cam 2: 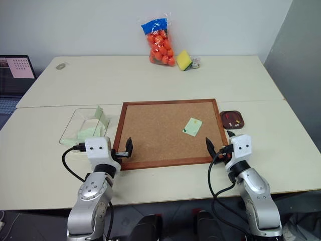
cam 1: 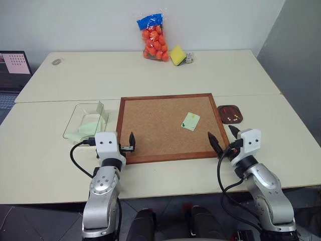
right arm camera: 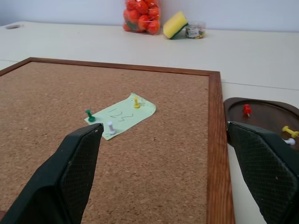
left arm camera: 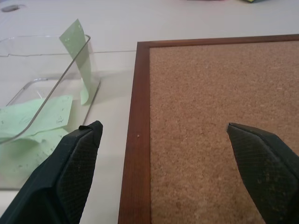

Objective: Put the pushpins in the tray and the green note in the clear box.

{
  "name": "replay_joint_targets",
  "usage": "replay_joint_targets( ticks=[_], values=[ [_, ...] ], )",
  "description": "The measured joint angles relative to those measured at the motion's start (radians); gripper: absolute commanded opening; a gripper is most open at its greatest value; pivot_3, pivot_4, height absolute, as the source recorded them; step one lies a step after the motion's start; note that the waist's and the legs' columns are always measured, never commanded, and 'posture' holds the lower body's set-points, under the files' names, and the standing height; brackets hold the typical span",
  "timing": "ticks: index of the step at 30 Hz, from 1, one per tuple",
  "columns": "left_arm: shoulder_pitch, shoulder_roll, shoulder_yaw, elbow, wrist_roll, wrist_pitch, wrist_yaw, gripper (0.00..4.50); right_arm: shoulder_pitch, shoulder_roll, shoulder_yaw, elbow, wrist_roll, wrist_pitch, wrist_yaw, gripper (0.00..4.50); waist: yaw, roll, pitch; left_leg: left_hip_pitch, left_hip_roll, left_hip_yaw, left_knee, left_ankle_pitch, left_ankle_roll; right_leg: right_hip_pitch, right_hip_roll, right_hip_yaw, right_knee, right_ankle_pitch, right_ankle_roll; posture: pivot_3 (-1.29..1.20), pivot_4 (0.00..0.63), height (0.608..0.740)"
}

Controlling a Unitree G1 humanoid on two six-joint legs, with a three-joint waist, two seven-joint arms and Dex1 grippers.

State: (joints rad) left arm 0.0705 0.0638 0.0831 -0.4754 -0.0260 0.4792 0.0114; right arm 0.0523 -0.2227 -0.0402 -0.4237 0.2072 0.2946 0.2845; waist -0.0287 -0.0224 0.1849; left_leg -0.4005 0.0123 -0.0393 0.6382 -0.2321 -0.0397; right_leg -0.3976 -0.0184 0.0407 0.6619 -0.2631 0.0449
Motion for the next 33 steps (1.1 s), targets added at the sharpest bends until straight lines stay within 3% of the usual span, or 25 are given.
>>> replay_joint_targets(
  ticks=[33],
  values=[
    [-0.034,0.008,0.003,-0.024,-0.012,0.012,-0.006,4.49,-0.032,-0.006,0.000,0.015,-0.008,0.000,-0.007,4.50,0.000,0.000,0.000,0.000,0.000,0.000,0.000,0.000,0.000,0.000,0.000,0.000,0.000,0.000,0.000,0.00,0.150,0.740]
  ],
)
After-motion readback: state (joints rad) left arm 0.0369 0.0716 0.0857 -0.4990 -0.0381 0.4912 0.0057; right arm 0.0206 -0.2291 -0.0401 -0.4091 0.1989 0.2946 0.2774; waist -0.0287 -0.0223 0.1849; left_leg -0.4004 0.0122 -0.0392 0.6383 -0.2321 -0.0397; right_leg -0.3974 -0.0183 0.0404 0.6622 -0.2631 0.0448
